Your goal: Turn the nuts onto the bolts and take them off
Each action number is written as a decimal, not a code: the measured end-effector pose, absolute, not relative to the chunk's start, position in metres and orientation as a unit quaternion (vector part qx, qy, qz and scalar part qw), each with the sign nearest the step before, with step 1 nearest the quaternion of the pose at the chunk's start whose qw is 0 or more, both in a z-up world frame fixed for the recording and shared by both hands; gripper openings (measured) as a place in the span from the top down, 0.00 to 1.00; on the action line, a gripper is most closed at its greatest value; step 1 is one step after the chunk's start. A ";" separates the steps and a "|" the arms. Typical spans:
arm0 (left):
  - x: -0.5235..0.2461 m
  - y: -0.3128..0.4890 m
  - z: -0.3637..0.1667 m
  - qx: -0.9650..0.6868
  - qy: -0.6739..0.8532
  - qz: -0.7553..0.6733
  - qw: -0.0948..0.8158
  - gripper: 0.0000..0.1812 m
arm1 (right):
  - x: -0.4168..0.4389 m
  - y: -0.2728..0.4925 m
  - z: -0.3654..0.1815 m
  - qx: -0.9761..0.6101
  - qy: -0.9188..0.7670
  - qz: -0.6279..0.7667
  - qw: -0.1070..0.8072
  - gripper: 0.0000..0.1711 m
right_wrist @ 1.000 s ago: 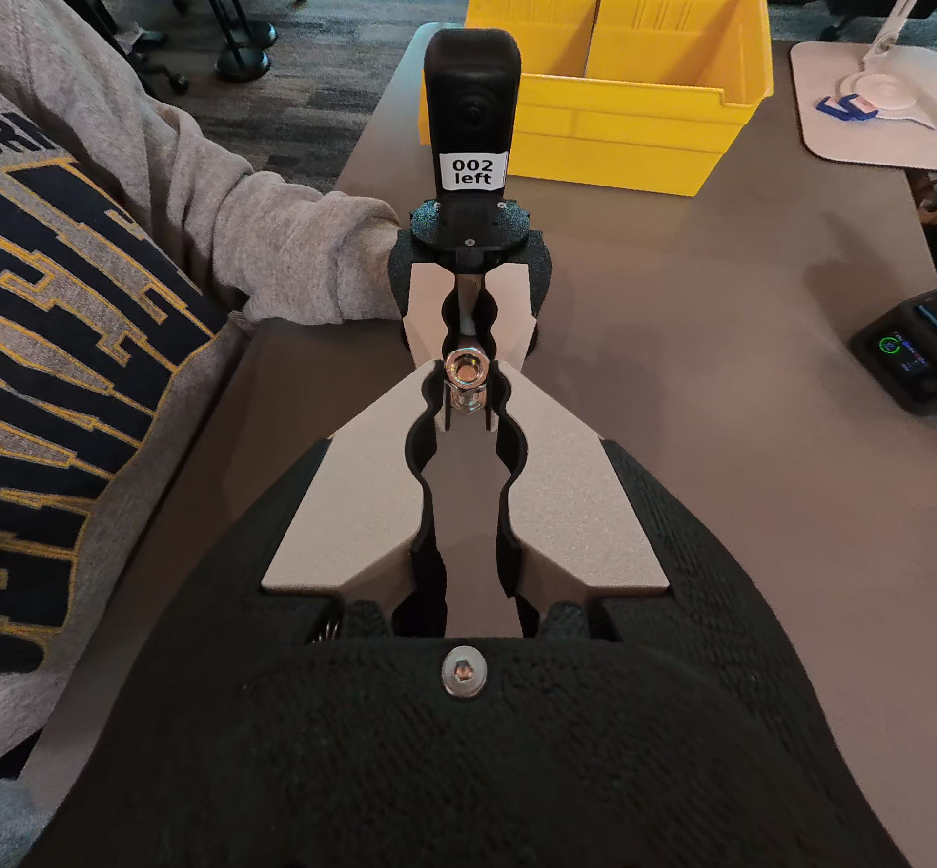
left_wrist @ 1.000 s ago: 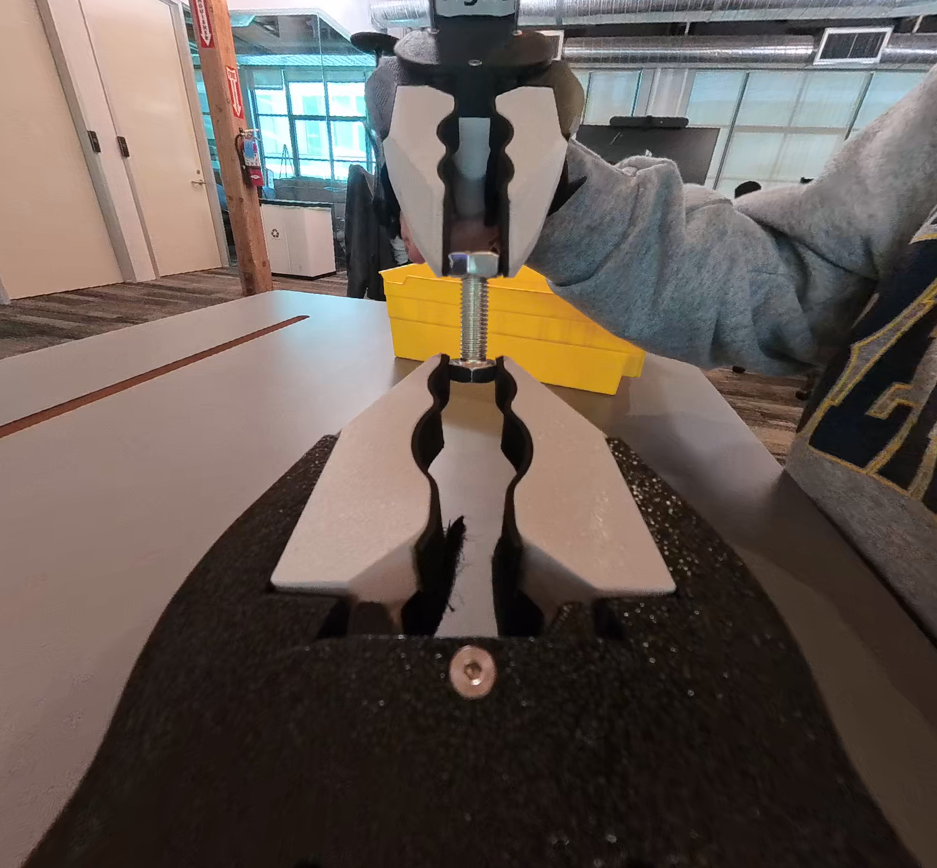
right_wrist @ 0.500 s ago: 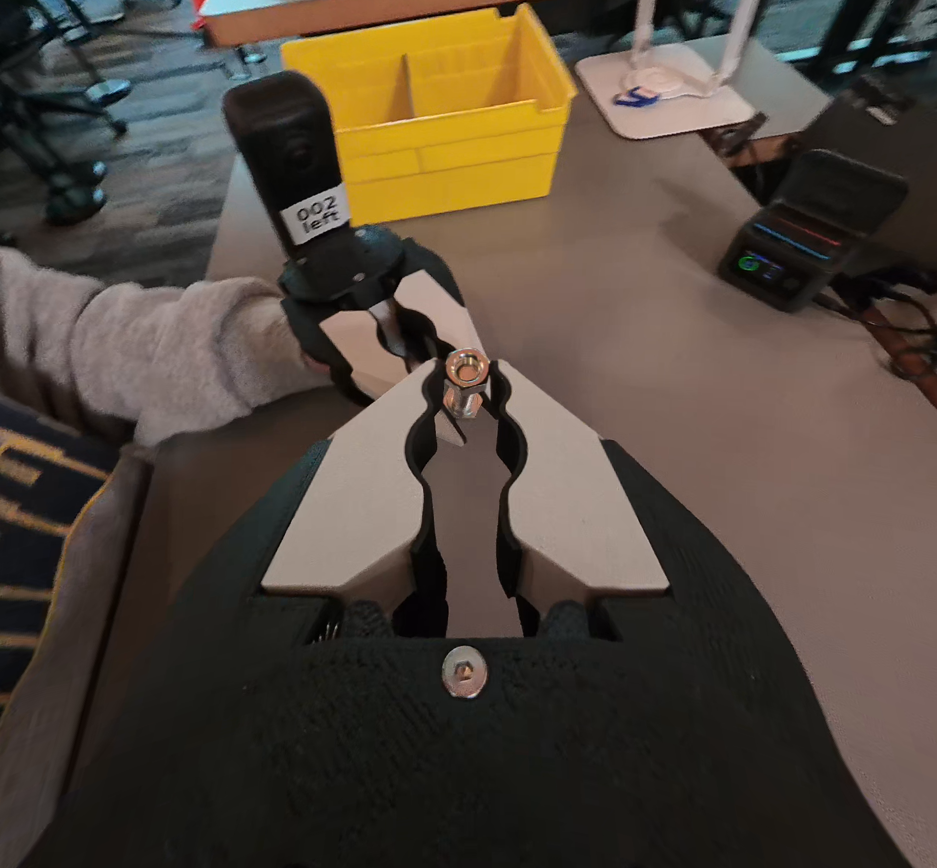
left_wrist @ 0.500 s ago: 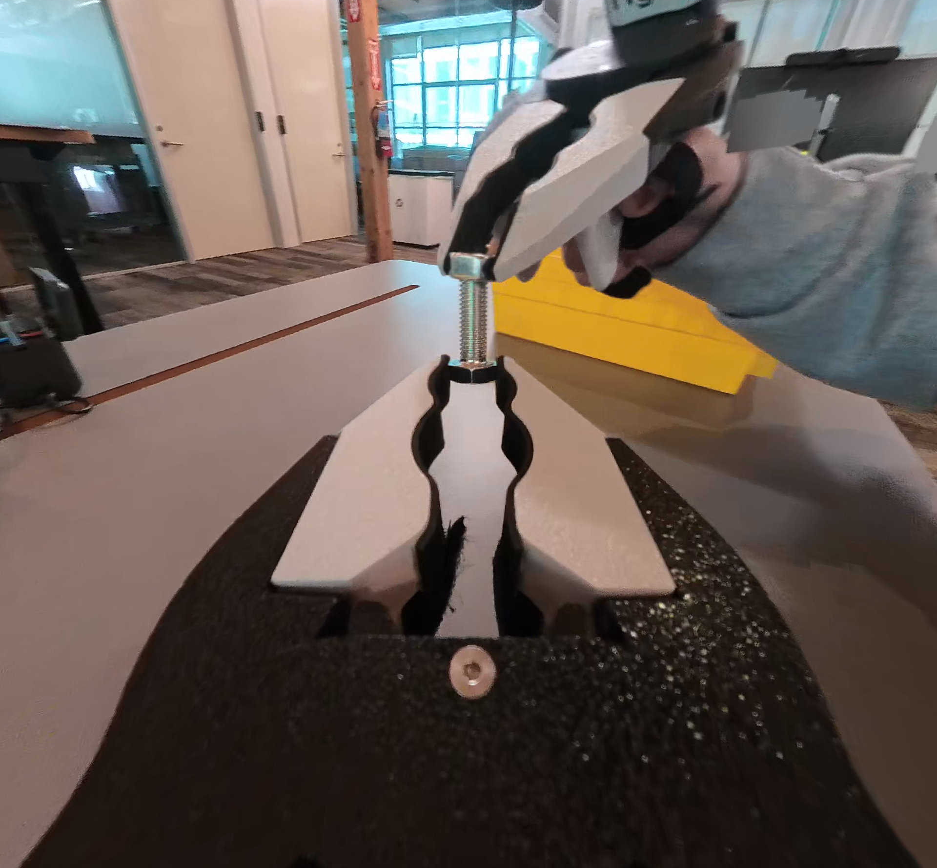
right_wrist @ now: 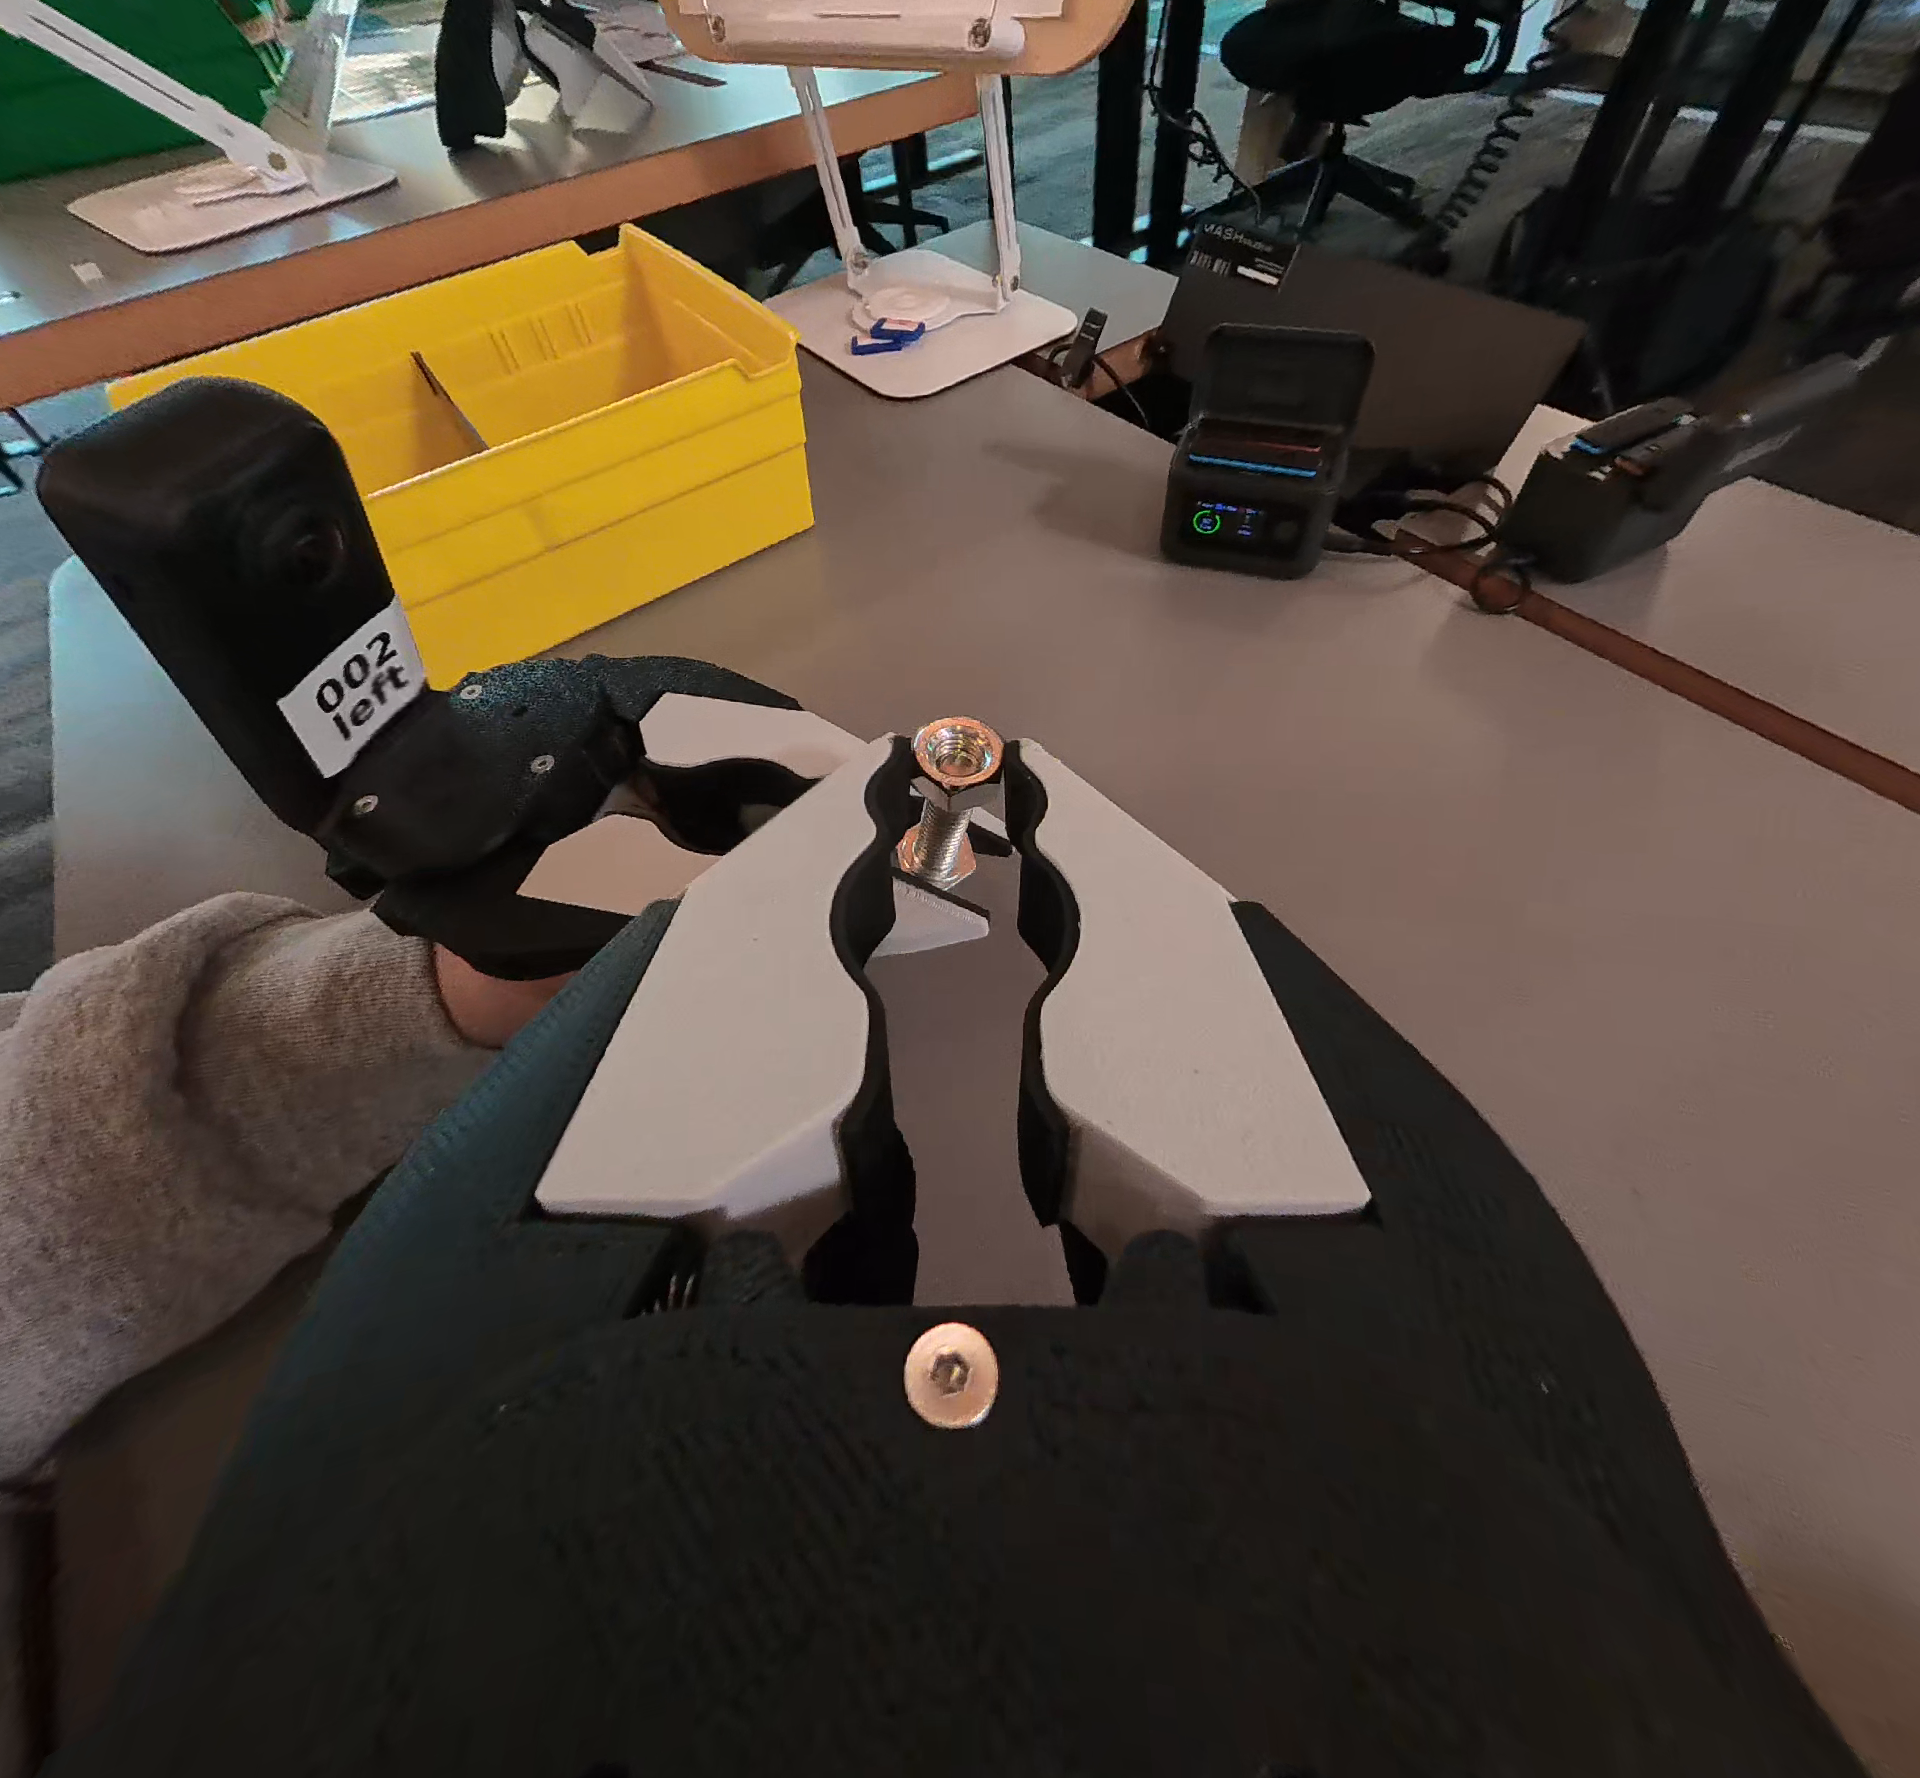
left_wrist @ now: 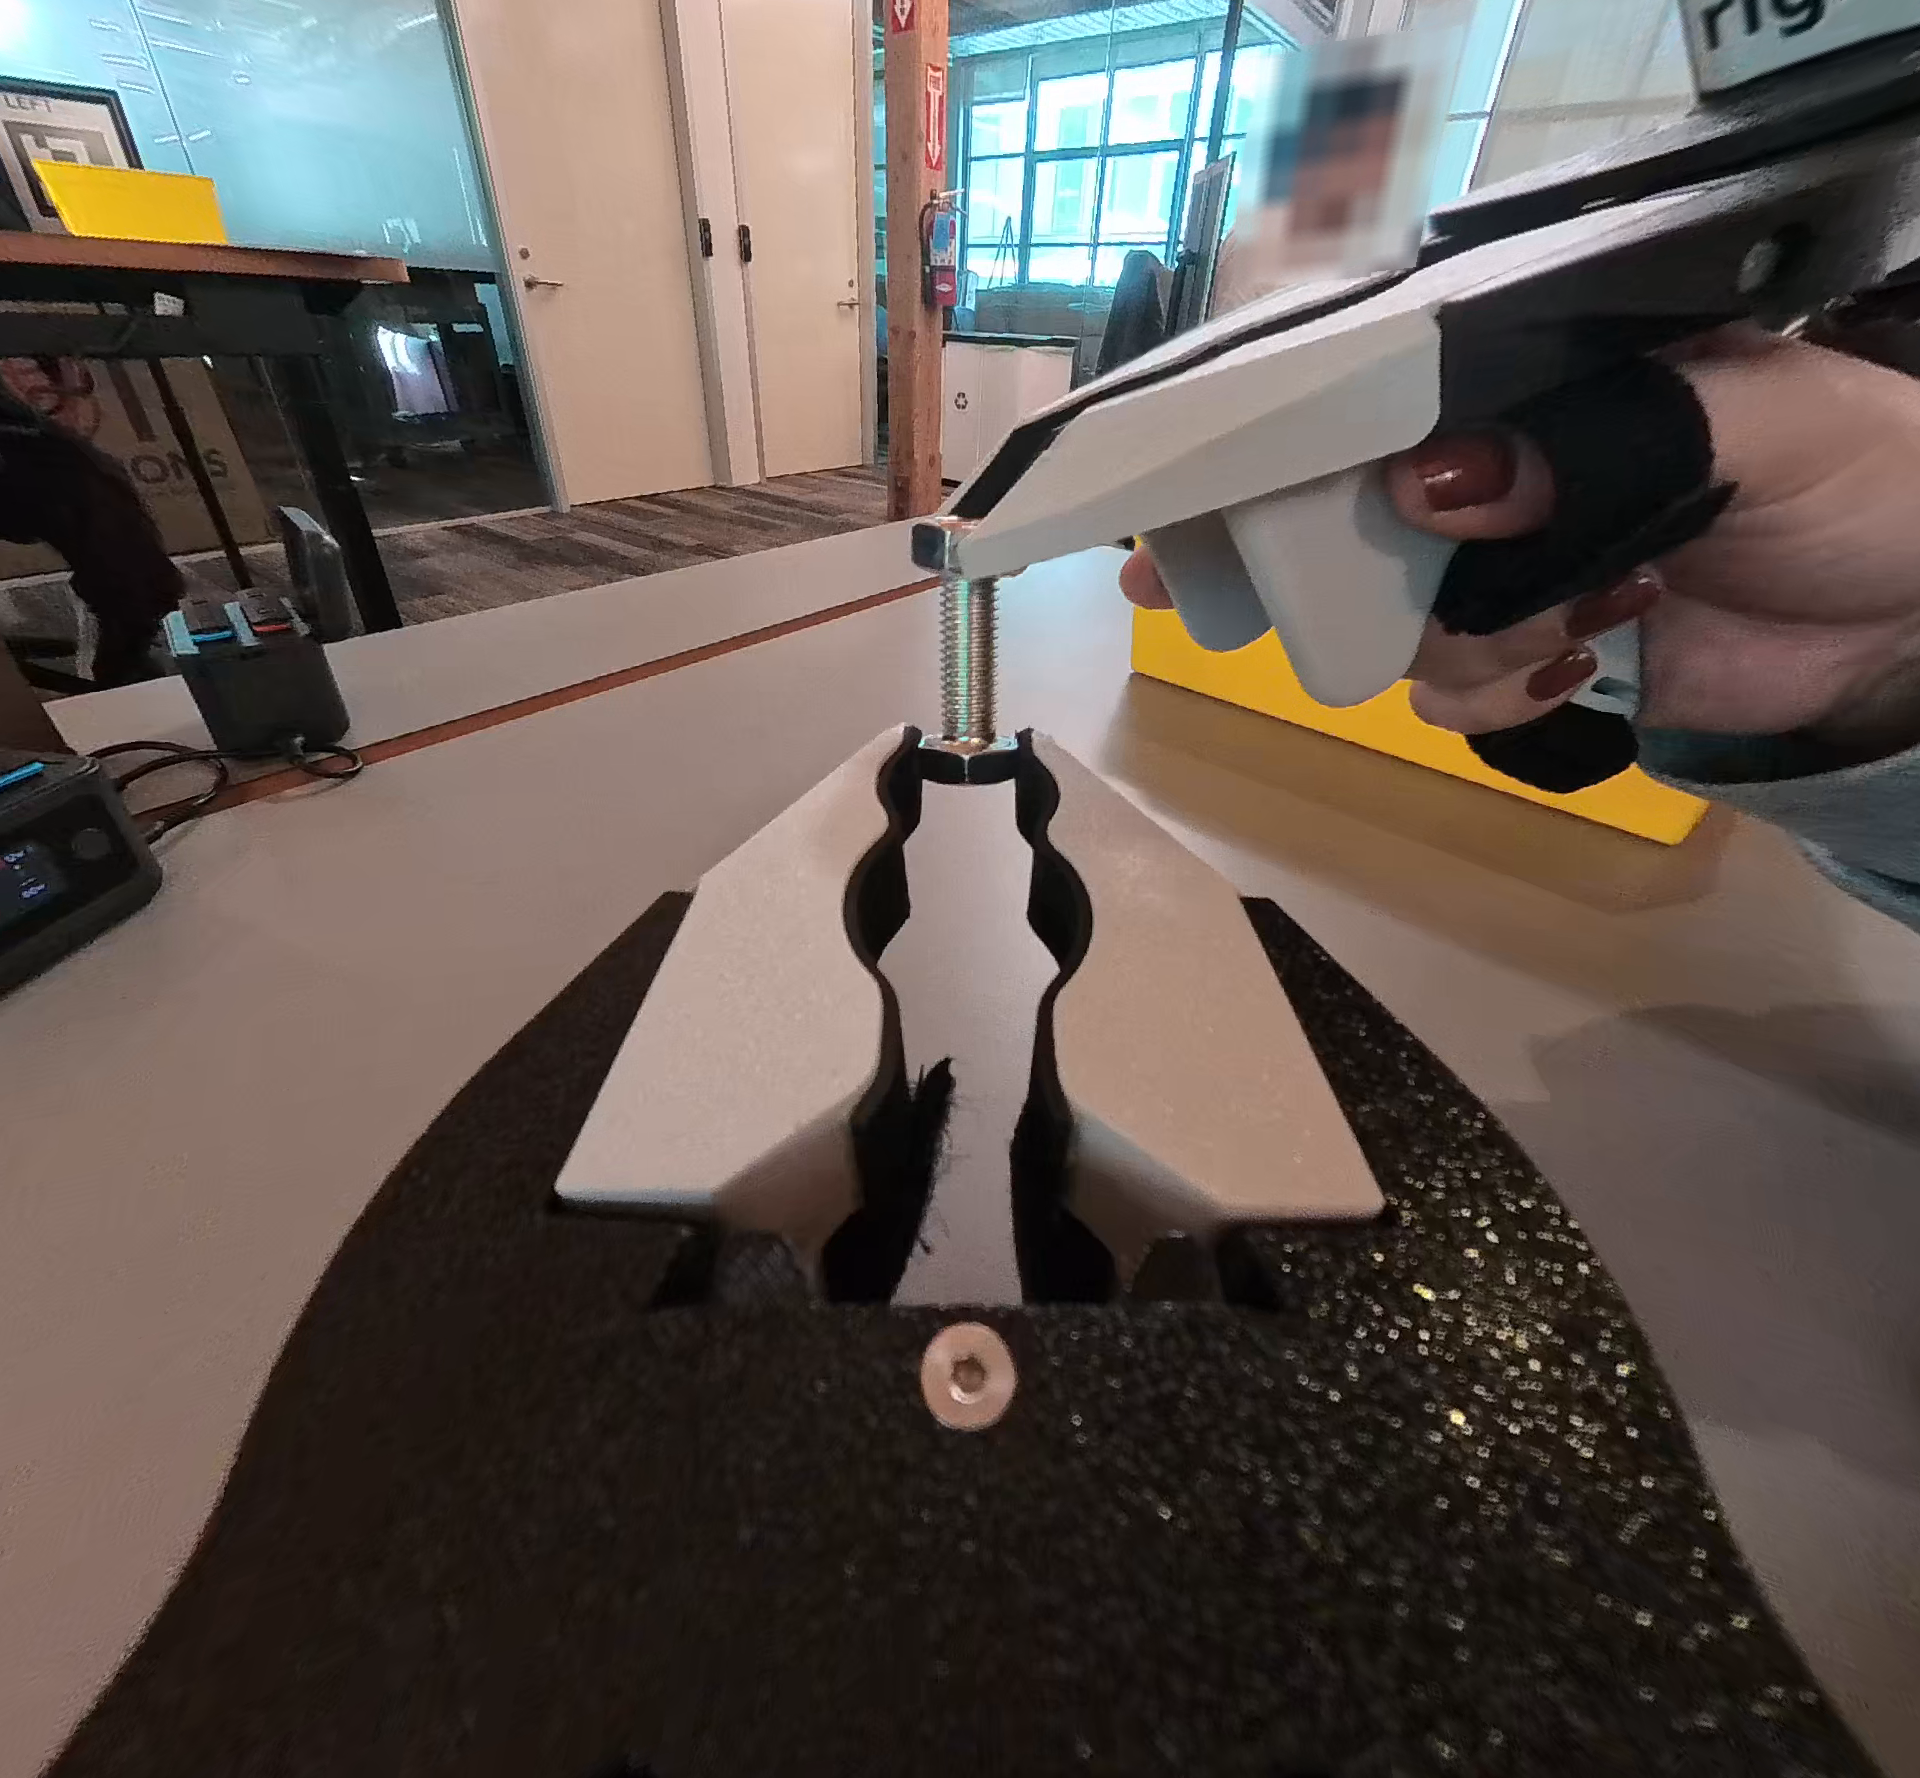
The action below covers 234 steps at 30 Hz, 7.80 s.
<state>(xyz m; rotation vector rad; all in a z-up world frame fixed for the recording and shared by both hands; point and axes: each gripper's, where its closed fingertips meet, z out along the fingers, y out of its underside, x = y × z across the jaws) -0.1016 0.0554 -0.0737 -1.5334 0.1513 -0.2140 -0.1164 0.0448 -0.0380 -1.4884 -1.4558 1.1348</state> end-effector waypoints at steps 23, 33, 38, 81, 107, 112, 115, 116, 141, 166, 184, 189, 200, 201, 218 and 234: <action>-0.092 0.045 -0.056 -0.645 0.085 -0.177 0.739 0.91 | -0.102 0.006 -0.018 -0.428 -0.601 0.579 0.348 0.61; -0.072 0.041 -0.055 -0.636 0.127 -0.210 0.731 0.91 | -0.102 0.008 -0.018 -0.422 -0.594 0.583 0.361 0.71; -0.068 0.036 -0.050 -0.624 0.138 -0.229 0.734 0.91 | -0.097 0.015 -0.018 -0.422 -0.591 0.578 0.372 0.82; -0.077 0.038 -0.049 -0.628 0.105 -0.206 0.743 0.91 | -0.081 0.011 -0.014 -0.431 -0.557 0.580 0.409 0.70; -0.055 0.028 -0.045 -0.614 0.147 -0.298 0.716 0.91 | -0.082 0.005 -0.010 -0.397 -0.583 0.614 0.354 0.69; -0.051 0.030 -0.055 -0.628 0.151 -0.301 0.702 0.91 | -0.079 -0.016 -0.013 -0.366 -0.616 0.625 0.310 0.71; -0.067 0.028 -0.047 -0.609 0.121 -0.315 0.718 0.91 | -0.068 -0.005 -0.015 -0.371 -0.622 0.614 0.314 0.82; -0.066 0.028 -0.045 -0.605 0.120 -0.319 0.720 0.91 | -0.070 0.001 -0.014 -0.380 -0.615 0.609 0.326 0.79; -0.063 0.026 -0.047 -0.610 0.134 -0.319 0.713 0.91 | -0.073 0.011 -0.029 -0.398 -0.593 0.631 0.303 0.73; -0.074 0.032 -0.057 -0.630 0.124 -0.304 0.704 0.91 | -0.070 0.011 -0.026 -0.396 -0.581 0.638 0.313 0.74; -0.048 0.026 -0.058 -0.629 0.171 -0.343 0.677 0.91 | -0.086 -0.001 -0.033 -0.389 -0.599 0.629 0.307 0.70; -0.058 0.024 -0.055 -0.621 0.155 -0.342 0.688 0.91 | -0.086 -0.012 -0.036 -0.381 -0.603 0.638 0.289 0.68; -0.047 0.021 -0.059 -0.630 0.179 -0.367 0.661 0.91 | -0.094 -0.009 -0.036 -0.386 -0.587 0.648 0.294 0.69; -0.047 0.022 -0.059 -0.629 0.178 -0.366 0.662 0.91 | -0.094 -0.013 -0.036 -0.381 -0.593 0.649 0.287 0.69; -0.053 0.020 -0.059 -0.628 0.167 -0.373 0.662 0.91 | -0.082 -0.016 -0.037 -0.379 -0.595 0.646 0.289 0.69; -0.055 0.025 -0.065 -0.643 0.162 -0.345 0.665 0.91 | -0.077 0.014 -0.036 -0.424 -0.581 0.625 0.303 0.95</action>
